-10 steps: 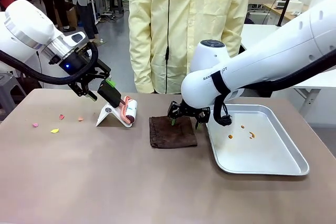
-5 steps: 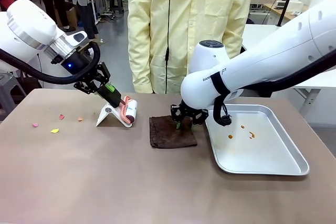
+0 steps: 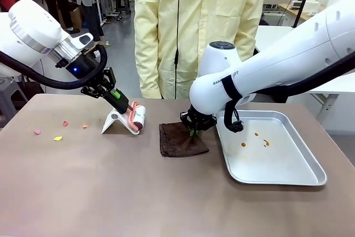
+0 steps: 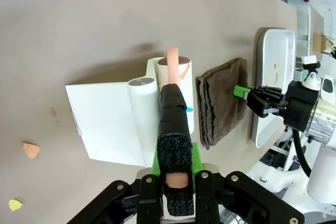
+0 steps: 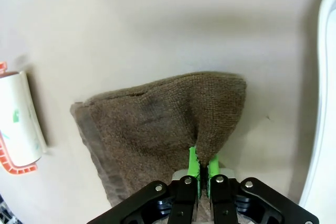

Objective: Clean the surface of the table.
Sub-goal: Hold the Lint Roller with your left hand and the towel with your right hand.

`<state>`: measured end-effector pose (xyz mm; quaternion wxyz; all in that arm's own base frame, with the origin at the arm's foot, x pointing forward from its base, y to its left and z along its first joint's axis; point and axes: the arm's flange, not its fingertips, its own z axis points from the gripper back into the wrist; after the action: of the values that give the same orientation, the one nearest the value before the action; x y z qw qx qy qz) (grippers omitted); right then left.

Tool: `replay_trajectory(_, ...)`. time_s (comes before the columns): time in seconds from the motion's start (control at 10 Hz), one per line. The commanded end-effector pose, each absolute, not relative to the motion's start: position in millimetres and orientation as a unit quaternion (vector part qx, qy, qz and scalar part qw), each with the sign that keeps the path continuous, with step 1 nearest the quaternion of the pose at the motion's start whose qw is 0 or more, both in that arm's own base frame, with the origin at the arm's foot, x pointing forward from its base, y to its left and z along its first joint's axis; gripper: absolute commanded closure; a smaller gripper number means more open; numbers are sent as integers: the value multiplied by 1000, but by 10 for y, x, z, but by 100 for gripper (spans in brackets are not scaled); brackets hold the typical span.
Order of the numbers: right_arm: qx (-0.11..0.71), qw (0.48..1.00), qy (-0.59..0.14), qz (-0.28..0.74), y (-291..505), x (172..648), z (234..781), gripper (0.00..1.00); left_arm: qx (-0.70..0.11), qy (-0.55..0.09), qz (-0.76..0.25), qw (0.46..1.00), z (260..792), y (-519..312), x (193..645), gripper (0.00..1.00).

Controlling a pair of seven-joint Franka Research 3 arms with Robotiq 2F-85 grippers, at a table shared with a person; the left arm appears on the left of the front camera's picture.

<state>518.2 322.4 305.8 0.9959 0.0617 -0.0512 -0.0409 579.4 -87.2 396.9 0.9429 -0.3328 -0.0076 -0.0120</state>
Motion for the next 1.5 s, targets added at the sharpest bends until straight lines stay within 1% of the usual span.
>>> replay_trajectory(0.0, 40, 997, -45, -50, 3237, 5198, 2978, 100, -325, -9, -4, 946, 3996, -912, 5762, 100)
replay_trajectory(0.2, 37, 997, -45, -58, 3231, 5190, 2981, 100, -326, -7, -4, 945, 3993, -917, 5758, 100)
replay_trajectory(0.3, 57, 996, -35, -58, 3213, 5133, 3031, 100, -332, -7, -9, 943, 4022, -919, 5733, 100)
replay_trajectory(0.5, 205, 976, 37, -59, 3046, 4974, 3257, 100, -360, -24, -11, 933, 4155, -890, 5655, 100)
replay_trajectory(0.6, 295, 952, 79, -36, 2907, 4921, 3354, 100, -389, -32, -15, 920, 4242, -851, 5598, 100)
replay_trajectory(0.7, 366, 924, 111, -28, 2774, 4885, 3422, 100, -416, -40, -23, 908, 4338, -802, 5524, 100)
replay_trajectory(0.9, 470, 871, 143, -19, 2503, 4780, 3547, 100, -488, -52, -45, 870, 4538, -615, 5323, 100)
replay_trajectory(1.0, 515, 842, 160, 1, 2378, 4707, 3608, 100, -514, -44, -49, 855, 4621, -461, 5218, 100)
replay_trajectory(1.1, 544, 822, 168, 8, 2253, 4594, 3673, 100, -538, -35, -71, 839, 4708, -270, 5074, 95)
replay_trajectory(1.2, 572, 801, 179, 0, 2102, 4442, 3753, 100, -541, -64, -65, 836, 4779, -52, 4907, 95)
replay_trajectory(1.3, 590, 787, 170, -53, 1918, 4203, 3864, 100, -553, -86, -64, 826, 4829, 213, 4668, 95)
replay_trajectory(1.4, 618, 768, 126, -112, 1715, 3978, 3958, 100, -554, -101, -66, 824, 4832, 450, 4435, 95)
